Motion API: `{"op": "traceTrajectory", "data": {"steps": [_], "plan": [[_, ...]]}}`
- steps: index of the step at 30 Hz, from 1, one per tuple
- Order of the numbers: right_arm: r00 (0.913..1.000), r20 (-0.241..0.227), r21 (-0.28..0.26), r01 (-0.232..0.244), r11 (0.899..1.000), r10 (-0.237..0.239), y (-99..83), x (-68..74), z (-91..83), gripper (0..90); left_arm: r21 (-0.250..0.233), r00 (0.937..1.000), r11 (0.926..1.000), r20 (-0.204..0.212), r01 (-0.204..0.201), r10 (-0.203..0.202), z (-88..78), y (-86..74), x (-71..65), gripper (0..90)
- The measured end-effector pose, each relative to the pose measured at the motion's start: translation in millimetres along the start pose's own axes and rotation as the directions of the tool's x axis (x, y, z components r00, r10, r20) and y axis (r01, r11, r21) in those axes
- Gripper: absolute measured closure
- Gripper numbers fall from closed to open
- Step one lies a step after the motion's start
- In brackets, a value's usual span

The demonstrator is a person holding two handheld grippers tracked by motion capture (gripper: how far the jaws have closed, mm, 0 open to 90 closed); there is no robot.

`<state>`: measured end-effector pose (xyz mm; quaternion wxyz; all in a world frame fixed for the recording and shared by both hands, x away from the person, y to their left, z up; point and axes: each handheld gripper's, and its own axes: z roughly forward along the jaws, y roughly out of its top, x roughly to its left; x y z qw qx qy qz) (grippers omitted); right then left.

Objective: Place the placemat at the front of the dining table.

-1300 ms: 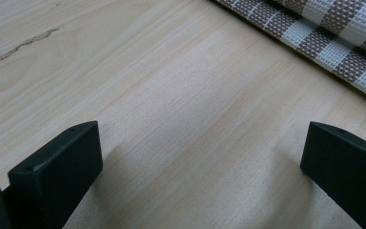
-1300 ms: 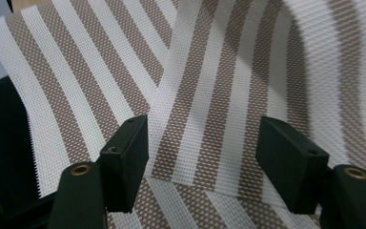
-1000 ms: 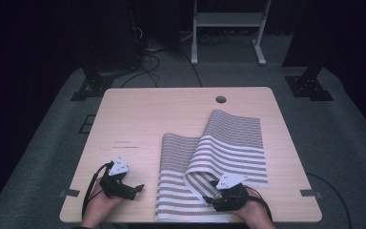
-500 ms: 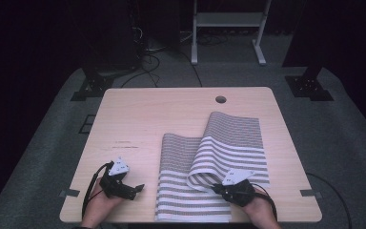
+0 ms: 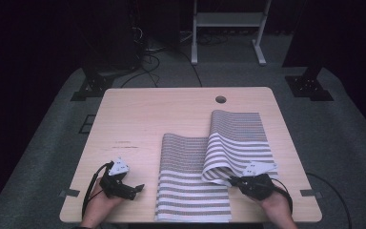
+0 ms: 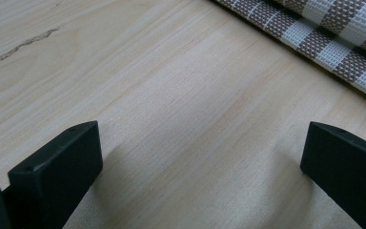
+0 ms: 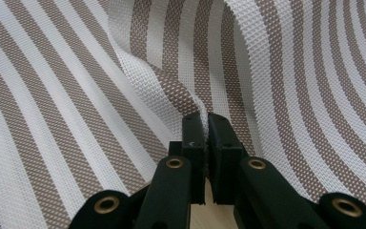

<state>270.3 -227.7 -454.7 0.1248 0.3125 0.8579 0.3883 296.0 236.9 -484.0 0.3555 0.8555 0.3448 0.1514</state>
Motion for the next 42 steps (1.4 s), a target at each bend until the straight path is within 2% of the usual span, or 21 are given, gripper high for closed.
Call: {"op": "traceTrajectory", "data": {"steps": [7, 14, 23, 28, 34, 36, 39, 42], "plan": [[0.9996, 0.026, -0.013, -0.014, 1.0, 0.014, -1.7, -8.5, -8.5, 86.1, 0.0, 1.0, 1.0, 0.0, 0.0, 0.0, 0.0, 0.0, 0.0, 0.0], [0.9967, 0.061, -0.016, -0.052, 0.999, 0.053, -6.3, -26.5, -15.0, 85.8, 0.0, 1.0, 1.0, 0.0, 0.0, 0.0, 0.0, 0.0, 0.0, 0.0], [0.9934, 0.092, -0.018, -0.067, 0.998, 0.068, -5.8, -49.8, -15.9, 85.8, 0.0, 1.0, 1.0, 0.0, 0.0, 0.0, 0.0, 0.0, 0.0, 0.0], [0.9895, 0.113, -0.003, -0.091, 0.996, 0.091, -10.0, -65.9, -16.9, 85.4, 0.0, 1.0, 1.0, 0.0, 0.0, 0.0, 0.0, 0.0, 0.0, 0.0], [0.9799, 0.16, 0.013, -0.123, 0.992, 0.119, -18.0, -83.9, -22.6, 84.8, 0.0, 1.0, 1.0, 0.0, -0.001, 0.001, 0.0, 0.0, 0.1, 0.0], [0.9779, 0.16, 0.019, -0.139, 0.99, 0.134, -21.0, -89.5, -23.6, 83.2, 0.0, 1.0, 1.0, 0.0, -0.001, 0.001, 0.0, 0.0, 0.1, 0.0], [0.9792, 0.142, 0.022, -0.15, 0.988, 0.145, -23.7, -91.7, -26.0, 75.1, 0.0, 1.0, 1.0, 0.0, 0.0, 0.0, 0.0, 0.0, 0.0, 0.0], [0.9805, 0.137, -0.018, -0.139, 0.99, 0.14, -21.8, -85.9, -35.6, 70.3, 0.0, 1.0, 1.0, 0.0, 0.0, 0.0, 0.0, 0.0, 0.0, 0.0]]}}
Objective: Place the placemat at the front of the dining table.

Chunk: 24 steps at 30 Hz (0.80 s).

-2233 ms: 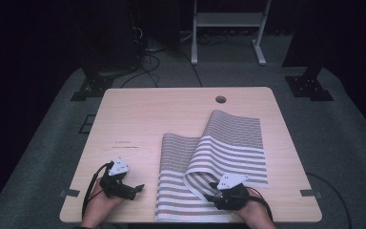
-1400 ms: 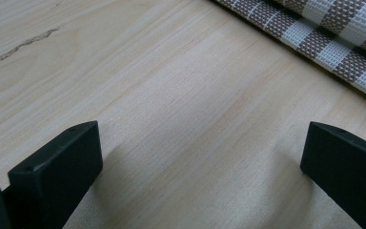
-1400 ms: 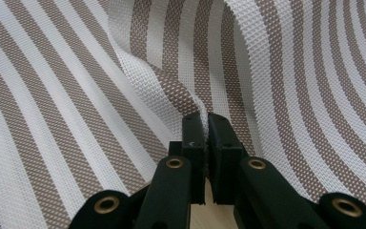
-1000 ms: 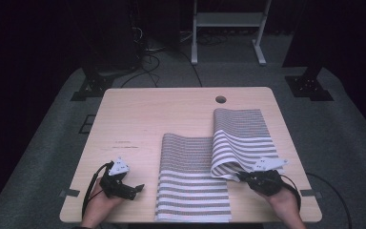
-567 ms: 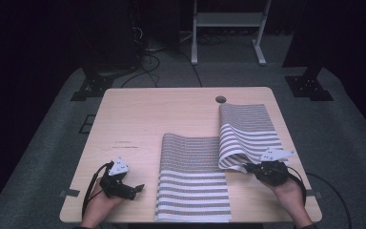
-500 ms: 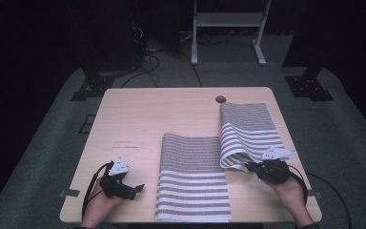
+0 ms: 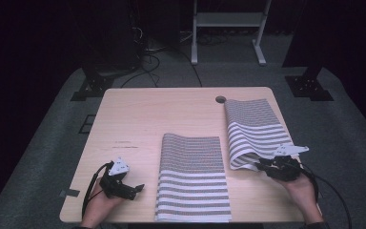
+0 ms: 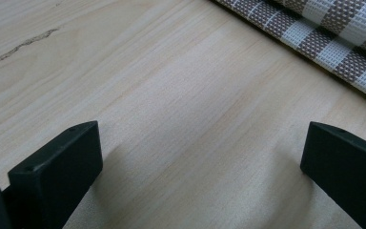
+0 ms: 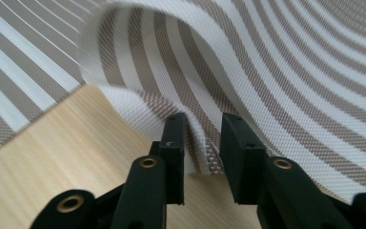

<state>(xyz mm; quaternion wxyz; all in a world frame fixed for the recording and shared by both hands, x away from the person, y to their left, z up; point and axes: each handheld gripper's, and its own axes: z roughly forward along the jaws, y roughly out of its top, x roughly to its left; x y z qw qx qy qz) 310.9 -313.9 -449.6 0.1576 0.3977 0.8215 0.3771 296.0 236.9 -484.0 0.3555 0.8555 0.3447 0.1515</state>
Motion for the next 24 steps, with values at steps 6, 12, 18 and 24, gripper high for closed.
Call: {"op": "traceTrajectory", "data": {"steps": [6, 12, 18, 24], "plan": [[0.9993, 0.038, -0.057, -0.003, 0.998, 0.005, -3.6, -1.1, -19.1, 65.6, 0.0, 1.0, 1.0, 0.0, 0.0, 0.0, 0.0, 0.0, 0.0, 0.0], [0.9917, 0.109, -0.054, -0.062, 0.997, 0.068, -6.1, -21.3, -18.8, 57.1, 0.0, 1.0, 1.0, 0.0, 0.0, 0.0, 0.0, 0.0, 0.0, 0.0], [0.9824, 0.171, -0.045, -0.067, 0.997, 0.074, -4.8, -31.3, -15.1, 52.3, 0.0, 1.0, 1.0, 0.0, 0.0, 0.0, 0.0, 0.0, 0.0, 0.0], [0.9732, 0.215, -0.043, -0.074, 0.996, 0.082, -3.4, -42.7, -13.7, 51.1, 0.0, 1.0, 1.0, 0.0, 0.0, 0.0, 0.0, 0.0, 0.0, 0.0]]}}
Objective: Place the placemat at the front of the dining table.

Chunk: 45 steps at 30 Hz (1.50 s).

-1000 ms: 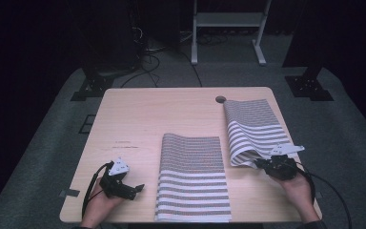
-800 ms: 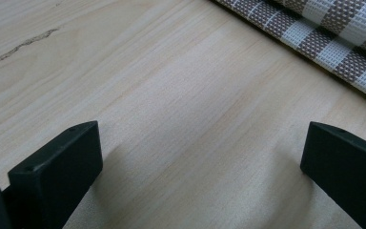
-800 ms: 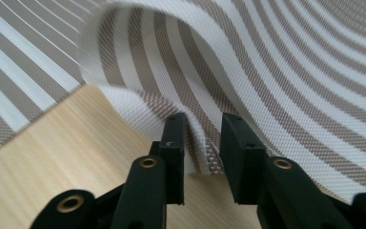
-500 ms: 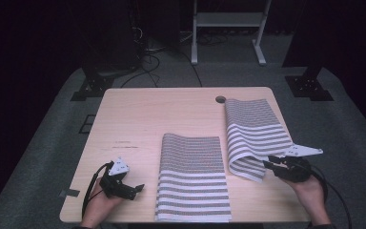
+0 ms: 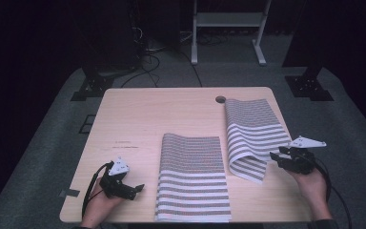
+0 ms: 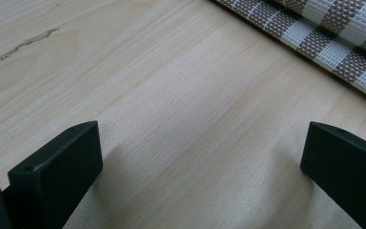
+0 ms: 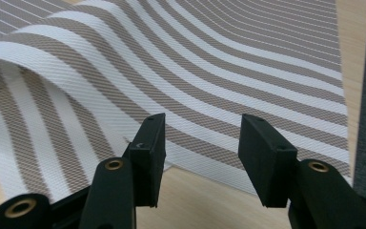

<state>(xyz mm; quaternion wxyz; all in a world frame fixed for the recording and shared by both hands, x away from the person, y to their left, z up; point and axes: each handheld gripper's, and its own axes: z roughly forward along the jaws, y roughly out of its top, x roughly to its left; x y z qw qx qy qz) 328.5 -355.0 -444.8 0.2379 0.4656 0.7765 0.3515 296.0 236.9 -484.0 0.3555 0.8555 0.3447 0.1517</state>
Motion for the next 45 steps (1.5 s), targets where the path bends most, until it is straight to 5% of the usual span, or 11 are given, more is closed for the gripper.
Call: {"op": "traceTrajectory", "data": {"steps": [16, 28, 31, 36, 41, 45], "plan": [[0.9868, 0.098, 0.019, -0.131, 0.991, 0.129, -14.2, -53.2, 6.6, 51.0, 0.0, 1.0, 1.0, 0.0, 0.0, 0.0, 0.0, 0.0, 0.0, 0.0], [0.9828, 0.123, 0.105, -0.151, 0.983, 0.138, -22.8, -57.9, 18.6, 47.9, 0.0, 1.0, 1.0, 0.0, 0.001, -0.001, 0.0, 0.0, 0.0, 0.0], [0.9788, 0.111, 0.1, -0.183, 0.978, 0.172, -26.4, -59.1, 20.6, 47.6, 0.0, 1.0, 1.0, 0.0, 0.0, 0.0, 0.0, 0.0, 0.0, 0.0], [0.9782, 0.113, 0.095, -0.185, 0.978, 0.174, -26.6, -55.3, 20.1, 56.9, 0.0, 1.0, 1.0, 0.0, 0.0, 0.0, 0.0, 0.0, 0.0, 0.0], [0.986, 0.089, 0.104, -0.15, 0.983, 0.141, -24.1, -47.8, 20.4, 78.4, 0.0, 1.0, 1.0, 0.0, 0.0, 0.0, 0.0, 0.0, 0.0, 0.0], [0.992, 0.081, 0.122, -0.107, 0.987, 0.097, -21.0, -42.6, 21.3, 84.5, 0.0, 1.0, 1.0, 0.0, 0.0, 0.0, 0.0, 0.0, 0.0, 0.0]]}}
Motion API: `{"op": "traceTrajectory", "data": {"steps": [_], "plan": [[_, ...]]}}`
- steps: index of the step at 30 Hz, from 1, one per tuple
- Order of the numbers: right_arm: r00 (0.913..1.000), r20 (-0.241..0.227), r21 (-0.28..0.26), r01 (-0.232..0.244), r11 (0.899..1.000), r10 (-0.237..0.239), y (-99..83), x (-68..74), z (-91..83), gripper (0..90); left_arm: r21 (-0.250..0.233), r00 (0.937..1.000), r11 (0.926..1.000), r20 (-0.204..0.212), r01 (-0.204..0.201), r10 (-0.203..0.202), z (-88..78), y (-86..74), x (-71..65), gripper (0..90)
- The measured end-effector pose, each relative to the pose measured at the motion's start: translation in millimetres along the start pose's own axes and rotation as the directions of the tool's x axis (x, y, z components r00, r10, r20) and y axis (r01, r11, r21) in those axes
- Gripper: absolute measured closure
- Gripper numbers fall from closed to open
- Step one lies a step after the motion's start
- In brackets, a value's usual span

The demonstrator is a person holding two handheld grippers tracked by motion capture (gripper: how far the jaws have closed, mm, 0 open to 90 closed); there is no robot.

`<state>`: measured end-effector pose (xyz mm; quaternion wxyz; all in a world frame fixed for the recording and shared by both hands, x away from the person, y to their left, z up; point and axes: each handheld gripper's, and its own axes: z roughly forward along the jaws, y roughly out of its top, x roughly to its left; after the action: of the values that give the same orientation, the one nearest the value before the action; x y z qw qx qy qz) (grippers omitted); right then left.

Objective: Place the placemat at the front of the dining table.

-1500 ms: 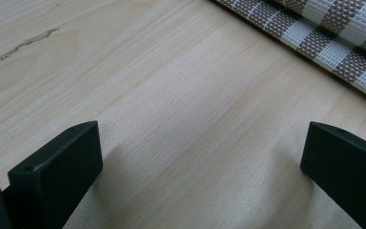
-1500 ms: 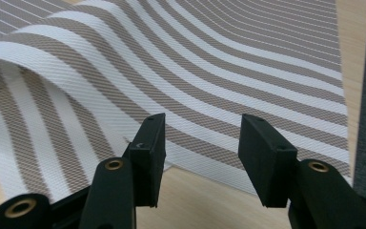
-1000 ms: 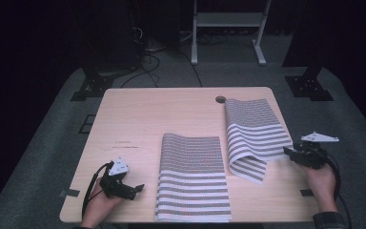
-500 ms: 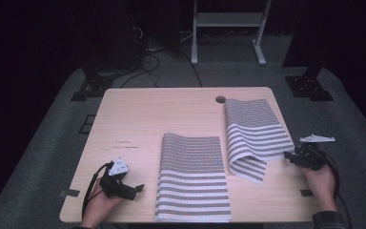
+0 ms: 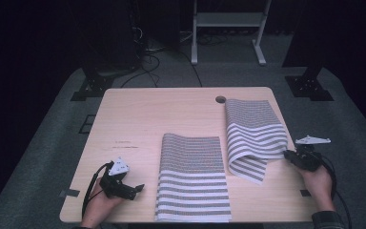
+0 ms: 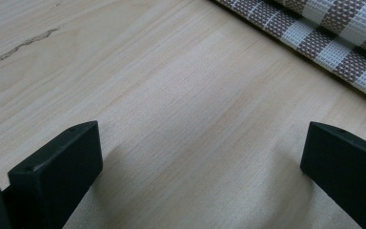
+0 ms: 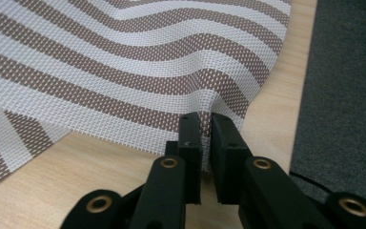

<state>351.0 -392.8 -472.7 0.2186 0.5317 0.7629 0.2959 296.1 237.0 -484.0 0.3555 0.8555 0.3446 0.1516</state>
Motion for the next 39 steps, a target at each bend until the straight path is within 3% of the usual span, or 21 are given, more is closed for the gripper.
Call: {"op": "traceTrajectory", "data": {"steps": [4, 11, 29, 39], "plan": [[0.9999, -0.014, -0.01, -0.002, 1.0, 0.002, 2.7, 1.1, -1.7, 86.3, 0.0, 1.0, 1.0, 0.0, 0.0, 0.0, 0.0, 0.0, 0.0, 0.0], [0.9999, -0.01, -0.084, 0.009, 0.996, -0.01, 10.3, 3.3, -16.6, 87.2, 0.0, 1.0, 1.0, 0.0, 0.0, 0.0, 0.0, 0.0, 0.0, 0.0], [0.996, -0.024, -0.208, 0.079, 0.975, -0.086, 36.9, 25.2, -38.0, 87.2, 0.0, 1.0, 1.0, 0.0, 0.0, 0.0, 0.0, 0.0, 0.0, 0.0], [0.9929, -0.063, -0.269, 0.081, 0.96, -0.101, 48.7, 36.5, -46.4, 87.2, 0.002, 1.0, 1.0, 0.0, -0.002, 0.002, -0.1, 0.0, 0.1, 0.0]]}}
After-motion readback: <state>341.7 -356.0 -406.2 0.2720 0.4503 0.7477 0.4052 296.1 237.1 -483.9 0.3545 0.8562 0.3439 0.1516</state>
